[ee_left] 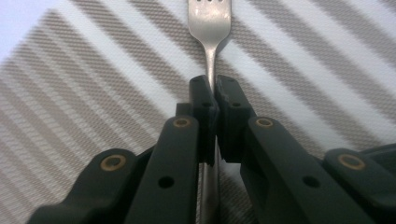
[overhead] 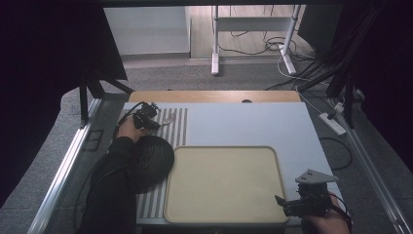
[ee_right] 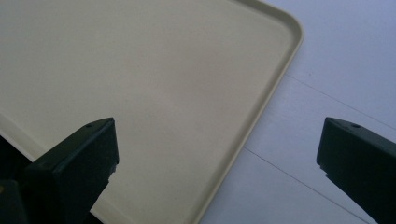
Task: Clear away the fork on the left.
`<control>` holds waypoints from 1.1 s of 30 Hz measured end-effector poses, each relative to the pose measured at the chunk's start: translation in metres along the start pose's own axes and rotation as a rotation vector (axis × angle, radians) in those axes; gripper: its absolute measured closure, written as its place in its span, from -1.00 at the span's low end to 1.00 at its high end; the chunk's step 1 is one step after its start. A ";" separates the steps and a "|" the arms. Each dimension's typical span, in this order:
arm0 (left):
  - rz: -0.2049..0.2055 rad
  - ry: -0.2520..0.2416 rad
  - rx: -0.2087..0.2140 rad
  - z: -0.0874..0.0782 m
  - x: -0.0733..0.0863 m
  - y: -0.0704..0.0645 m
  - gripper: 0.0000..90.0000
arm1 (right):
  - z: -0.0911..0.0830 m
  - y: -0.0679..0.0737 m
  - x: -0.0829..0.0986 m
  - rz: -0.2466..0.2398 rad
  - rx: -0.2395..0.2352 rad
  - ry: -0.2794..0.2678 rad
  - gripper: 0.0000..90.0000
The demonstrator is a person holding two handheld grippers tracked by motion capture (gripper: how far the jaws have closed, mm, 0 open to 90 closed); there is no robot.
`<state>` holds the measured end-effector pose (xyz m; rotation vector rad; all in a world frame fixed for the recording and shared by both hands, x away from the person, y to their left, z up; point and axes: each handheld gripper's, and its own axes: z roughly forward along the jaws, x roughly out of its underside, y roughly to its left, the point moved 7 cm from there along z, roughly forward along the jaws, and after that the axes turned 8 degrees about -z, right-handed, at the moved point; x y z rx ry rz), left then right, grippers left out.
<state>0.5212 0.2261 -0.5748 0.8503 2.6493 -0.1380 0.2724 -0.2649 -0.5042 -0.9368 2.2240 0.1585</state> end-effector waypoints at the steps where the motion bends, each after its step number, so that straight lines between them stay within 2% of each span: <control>1: 0.005 0.002 -0.019 -0.002 0.000 0.002 0.91 | 0.000 0.000 0.000 -0.001 0.000 0.000 -1.00; 5: 0.002 0.013 -0.056 -0.013 0.003 0.012 0.91 | 0.000 0.000 0.000 -0.003 -0.002 0.000 -1.00; 10: -0.019 0.008 -0.054 -0.025 0.008 0.018 0.91 | 0.000 0.000 0.000 -0.003 -0.002 0.001 -1.00; 15: -0.033 0.015 -0.028 -0.034 0.014 0.016 0.91 | 0.000 0.000 0.000 0.000 -0.002 0.000 -1.00; 20: -0.063 0.029 -0.009 -0.042 0.017 0.012 0.91 | 0.000 0.000 0.000 -0.002 -0.001 0.001 -1.00; 23: -0.062 0.030 -0.005 -0.048 0.020 0.008 0.91 | 0.000 0.000 0.000 -0.002 -0.001 0.002 -1.00; 25: -0.062 0.033 0.014 -0.052 0.022 0.004 0.91 | 0.000 0.000 0.000 -0.003 -0.001 0.002 -1.00; 28: -0.085 0.019 0.060 -0.056 0.026 -0.003 0.91 | 0.000 0.000 0.000 -0.006 -0.001 0.002 -1.00; 33: -0.091 0.004 0.091 -0.061 0.035 -0.013 0.91 | 0.000 0.001 0.000 -0.008 0.000 0.002 -1.00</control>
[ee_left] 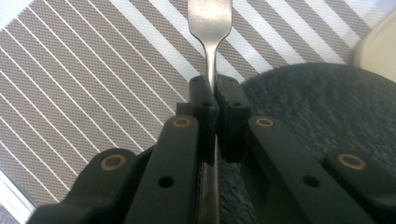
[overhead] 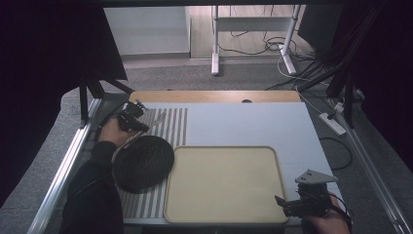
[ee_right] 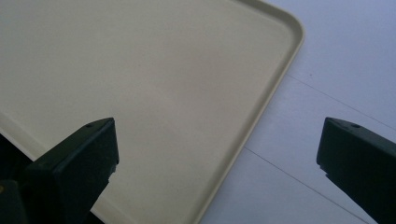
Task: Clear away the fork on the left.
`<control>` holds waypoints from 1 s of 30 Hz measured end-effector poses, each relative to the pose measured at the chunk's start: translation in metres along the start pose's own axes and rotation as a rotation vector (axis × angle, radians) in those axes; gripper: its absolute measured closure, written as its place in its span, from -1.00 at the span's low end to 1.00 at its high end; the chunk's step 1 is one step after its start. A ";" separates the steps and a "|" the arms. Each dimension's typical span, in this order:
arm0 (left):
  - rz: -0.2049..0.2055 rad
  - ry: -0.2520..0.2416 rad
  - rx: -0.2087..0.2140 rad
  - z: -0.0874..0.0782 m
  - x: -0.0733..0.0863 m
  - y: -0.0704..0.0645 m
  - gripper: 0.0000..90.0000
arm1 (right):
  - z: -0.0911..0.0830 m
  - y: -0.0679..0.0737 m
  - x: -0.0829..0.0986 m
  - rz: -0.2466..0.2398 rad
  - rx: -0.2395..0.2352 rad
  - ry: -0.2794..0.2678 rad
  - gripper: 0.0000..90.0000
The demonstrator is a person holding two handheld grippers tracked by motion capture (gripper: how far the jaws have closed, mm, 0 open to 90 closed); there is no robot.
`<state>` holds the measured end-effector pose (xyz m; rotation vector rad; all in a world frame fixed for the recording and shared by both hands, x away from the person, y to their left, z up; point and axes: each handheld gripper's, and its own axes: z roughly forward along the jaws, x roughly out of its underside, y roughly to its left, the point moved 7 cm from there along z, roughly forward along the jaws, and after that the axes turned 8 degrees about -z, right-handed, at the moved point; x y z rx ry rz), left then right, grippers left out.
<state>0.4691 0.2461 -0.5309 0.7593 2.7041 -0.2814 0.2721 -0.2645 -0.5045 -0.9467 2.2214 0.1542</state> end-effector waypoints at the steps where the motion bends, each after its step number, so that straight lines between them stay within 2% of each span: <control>1: -0.003 -0.005 0.012 -0.001 0.002 -0.002 0.91 | 0.000 0.000 0.000 0.000 0.000 0.001 -1.00; 7: -0.015 -0.013 0.054 -0.002 0.012 -0.017 0.91 | 0.000 0.000 0.000 -0.002 0.001 0.004 -1.00; 12: 0.000 -0.002 0.062 -0.001 0.018 -0.031 0.91 | 0.000 0.001 0.000 -0.006 0.002 0.000 -1.00; 15: 0.011 0.019 0.041 0.000 0.022 -0.039 0.91 | -0.001 0.001 0.000 -0.008 0.001 -0.002 -1.00; 18: 0.005 0.012 0.060 -0.001 0.025 -0.050 0.91 | -0.001 0.001 0.000 -0.011 -0.001 -0.004 -1.00; 26: 0.015 0.003 0.078 -0.003 0.034 -0.076 0.91 | -0.001 0.002 -0.001 -0.019 0.000 -0.007 -1.00; 30: 0.002 0.004 0.095 -0.003 0.041 -0.087 0.91 | -0.001 0.003 -0.001 -0.024 0.000 -0.007 -1.00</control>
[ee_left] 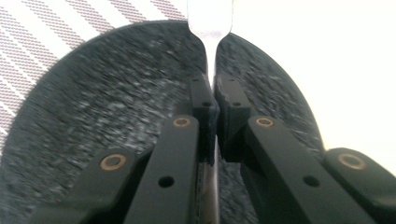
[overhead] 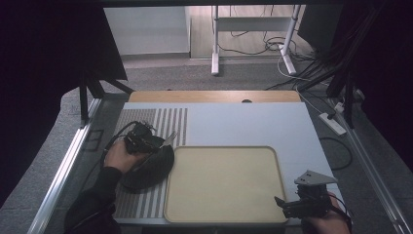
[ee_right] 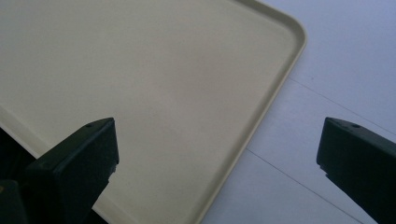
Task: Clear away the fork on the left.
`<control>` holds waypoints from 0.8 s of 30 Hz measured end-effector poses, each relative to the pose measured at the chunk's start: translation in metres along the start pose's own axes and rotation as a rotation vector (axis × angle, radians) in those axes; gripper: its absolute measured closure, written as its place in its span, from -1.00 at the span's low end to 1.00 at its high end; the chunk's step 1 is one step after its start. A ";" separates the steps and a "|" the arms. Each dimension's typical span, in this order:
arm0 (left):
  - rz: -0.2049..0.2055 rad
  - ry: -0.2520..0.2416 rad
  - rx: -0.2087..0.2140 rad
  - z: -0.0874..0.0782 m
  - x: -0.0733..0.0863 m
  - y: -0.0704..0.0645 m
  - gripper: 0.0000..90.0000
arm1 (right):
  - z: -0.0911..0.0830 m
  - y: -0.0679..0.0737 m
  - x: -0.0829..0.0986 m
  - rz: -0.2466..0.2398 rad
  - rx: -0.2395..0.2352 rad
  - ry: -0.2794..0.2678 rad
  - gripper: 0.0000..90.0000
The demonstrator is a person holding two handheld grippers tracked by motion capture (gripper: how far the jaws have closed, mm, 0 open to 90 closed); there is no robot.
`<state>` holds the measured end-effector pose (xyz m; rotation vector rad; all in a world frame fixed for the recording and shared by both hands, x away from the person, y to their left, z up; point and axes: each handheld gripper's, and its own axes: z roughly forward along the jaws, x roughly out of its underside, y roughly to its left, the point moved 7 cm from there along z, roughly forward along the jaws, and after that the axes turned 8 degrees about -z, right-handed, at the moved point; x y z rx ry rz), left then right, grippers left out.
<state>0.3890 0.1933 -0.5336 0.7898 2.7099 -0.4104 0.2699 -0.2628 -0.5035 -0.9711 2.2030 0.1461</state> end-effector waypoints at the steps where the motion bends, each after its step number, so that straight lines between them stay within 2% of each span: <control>1: 0.000 -0.003 0.002 0.000 0.001 -0.003 0.91 | 0.000 0.000 0.000 -0.001 0.000 0.000 -1.00; 15: -0.026 0.007 0.046 -0.005 0.016 -0.044 0.91 | 0.000 0.001 0.000 -0.011 0.001 0.004 -1.00; 24: -0.024 0.041 0.075 0.008 0.011 -0.075 0.91 | 0.000 0.002 0.000 -0.014 -0.002 0.006 -1.00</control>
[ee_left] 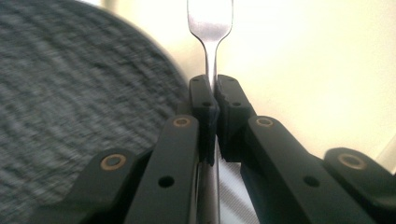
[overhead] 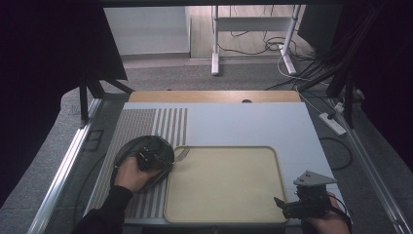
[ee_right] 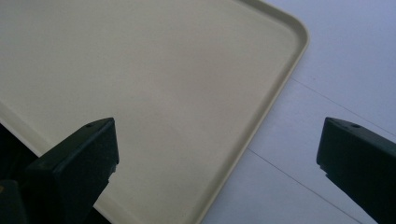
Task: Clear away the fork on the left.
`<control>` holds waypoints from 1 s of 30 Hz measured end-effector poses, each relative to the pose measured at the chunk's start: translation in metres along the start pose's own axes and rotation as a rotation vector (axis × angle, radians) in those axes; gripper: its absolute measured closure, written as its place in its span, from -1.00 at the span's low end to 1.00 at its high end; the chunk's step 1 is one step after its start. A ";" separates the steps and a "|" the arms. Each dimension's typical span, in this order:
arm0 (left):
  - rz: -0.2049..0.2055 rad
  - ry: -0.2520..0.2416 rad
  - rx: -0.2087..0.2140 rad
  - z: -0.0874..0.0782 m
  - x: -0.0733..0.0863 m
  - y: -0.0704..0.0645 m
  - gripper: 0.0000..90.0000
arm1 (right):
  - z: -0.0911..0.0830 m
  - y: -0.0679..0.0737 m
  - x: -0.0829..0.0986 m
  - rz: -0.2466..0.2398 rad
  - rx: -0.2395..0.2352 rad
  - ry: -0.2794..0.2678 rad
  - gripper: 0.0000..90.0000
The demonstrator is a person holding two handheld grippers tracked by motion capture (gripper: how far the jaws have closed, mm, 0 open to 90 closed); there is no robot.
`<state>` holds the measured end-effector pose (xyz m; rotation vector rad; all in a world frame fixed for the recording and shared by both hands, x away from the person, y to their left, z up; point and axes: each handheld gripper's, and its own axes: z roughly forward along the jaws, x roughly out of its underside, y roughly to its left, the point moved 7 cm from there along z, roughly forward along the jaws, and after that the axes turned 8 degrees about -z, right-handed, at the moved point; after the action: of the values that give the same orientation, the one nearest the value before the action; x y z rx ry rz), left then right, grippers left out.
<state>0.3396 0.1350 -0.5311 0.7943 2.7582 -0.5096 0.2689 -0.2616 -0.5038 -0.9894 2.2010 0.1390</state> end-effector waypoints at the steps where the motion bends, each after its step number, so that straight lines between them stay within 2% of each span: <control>1: 0.000 0.004 0.005 0.002 -0.001 -0.004 0.91 | 0.000 0.000 0.000 0.000 0.000 0.001 -1.00; 5: -0.004 0.013 0.018 0.010 -0.007 -0.019 0.91 | 0.000 0.000 0.000 0.000 0.000 0.003 -1.00; 15: 0.024 0.058 0.025 0.040 -0.016 -0.051 0.90 | 0.000 0.001 0.000 -0.003 -0.002 0.004 -1.00; 22: 0.035 0.072 0.012 0.057 -0.016 -0.059 0.90 | 0.001 0.001 0.000 -0.013 -0.004 0.007 -1.00; 25: 0.053 0.075 0.012 0.063 -0.014 -0.060 0.88 | 0.001 0.001 0.000 -0.014 -0.006 0.008 -1.00; 27: 0.062 0.068 0.014 0.062 -0.014 -0.061 0.86 | 0.001 0.002 0.000 -0.016 -0.005 0.008 -1.00; 30: 0.083 0.015 -0.005 0.055 -0.018 -0.064 0.78 | 0.001 0.002 0.000 -0.018 -0.004 0.008 -1.00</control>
<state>0.3262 0.0543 -0.5588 0.9101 2.7259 -0.4823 0.2681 -0.2603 -0.5048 -1.0138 2.1993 0.1319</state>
